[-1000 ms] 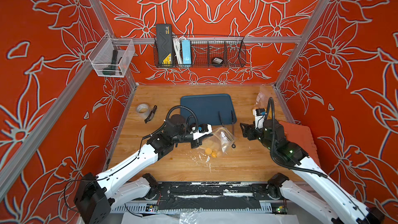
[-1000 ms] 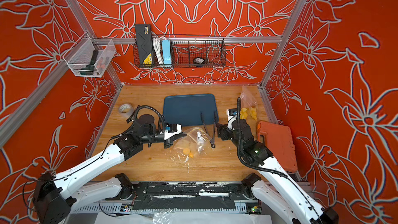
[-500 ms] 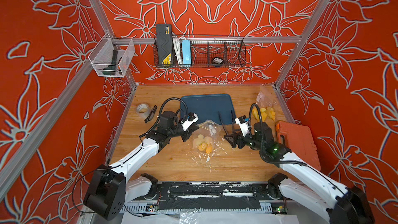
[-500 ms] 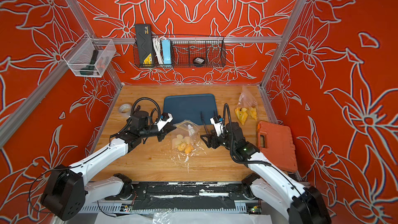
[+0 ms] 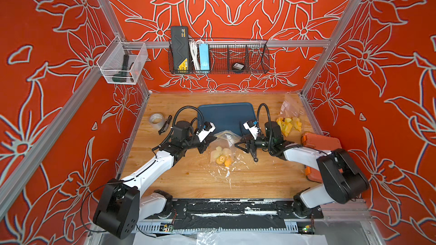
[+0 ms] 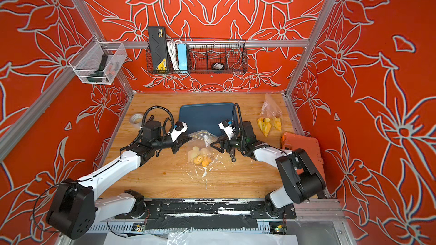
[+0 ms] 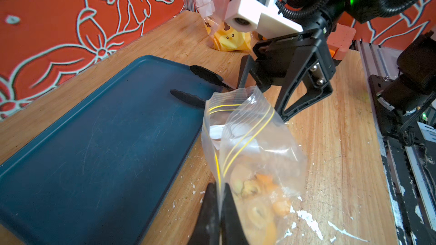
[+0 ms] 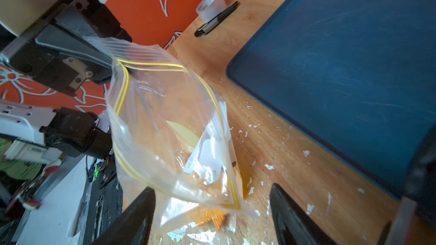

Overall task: Put the cookies into a resealable bag to prevent moisture
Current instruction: Place the ziploc bag at the center of the board, then close the ziploc bag at the center of the board.

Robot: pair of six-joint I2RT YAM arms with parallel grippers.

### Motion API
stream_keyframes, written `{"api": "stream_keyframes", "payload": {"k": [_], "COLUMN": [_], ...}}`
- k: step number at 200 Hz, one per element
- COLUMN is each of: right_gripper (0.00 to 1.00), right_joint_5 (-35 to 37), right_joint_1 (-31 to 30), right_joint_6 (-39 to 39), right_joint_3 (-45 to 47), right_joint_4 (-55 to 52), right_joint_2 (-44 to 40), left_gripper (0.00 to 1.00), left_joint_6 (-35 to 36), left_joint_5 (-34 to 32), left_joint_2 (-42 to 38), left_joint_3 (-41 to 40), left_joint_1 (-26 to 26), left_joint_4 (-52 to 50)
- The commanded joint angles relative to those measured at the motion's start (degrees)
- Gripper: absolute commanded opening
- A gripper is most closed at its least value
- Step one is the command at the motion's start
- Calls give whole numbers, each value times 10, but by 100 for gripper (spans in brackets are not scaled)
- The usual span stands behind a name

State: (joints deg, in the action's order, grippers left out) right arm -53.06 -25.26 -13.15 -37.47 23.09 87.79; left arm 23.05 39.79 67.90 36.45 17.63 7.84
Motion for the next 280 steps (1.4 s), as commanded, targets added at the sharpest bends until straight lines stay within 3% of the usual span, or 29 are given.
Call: {"api": "stream_keyframes", "payload": {"k": [1, 57, 117, 159, 230, 280], "right_gripper": [77, 75, 64, 56, 48, 29], "right_joint_5": [-66, -127, -132, -91, -50, -40], "right_joint_1": [6, 15, 14, 10, 9, 9], "right_joint_6": [35, 27, 55, 97, 153, 151], "right_joint_3": [-36, -83, -48, -50, -91, -100], "right_joint_4": [22, 22, -50, -129, -207, -209], "right_joint_2": [29, 55, -20, -46, -6, -1], "left_gripper": [0, 0, 0, 0, 0, 0], "left_joint_6": [3, 5, -4, -5, -6, -4], "left_joint_5": [17, 15, 2, 1, 4, 1], "left_joint_2": [-6, -6, -2, -1, 0, 0], "left_joint_3": [-4, -3, 0, 0, 0, 0], "left_joint_1": [-3, -4, -15, -19, -19, -19], "left_joint_4": [14, 13, 19, 19, 19, 19]}}
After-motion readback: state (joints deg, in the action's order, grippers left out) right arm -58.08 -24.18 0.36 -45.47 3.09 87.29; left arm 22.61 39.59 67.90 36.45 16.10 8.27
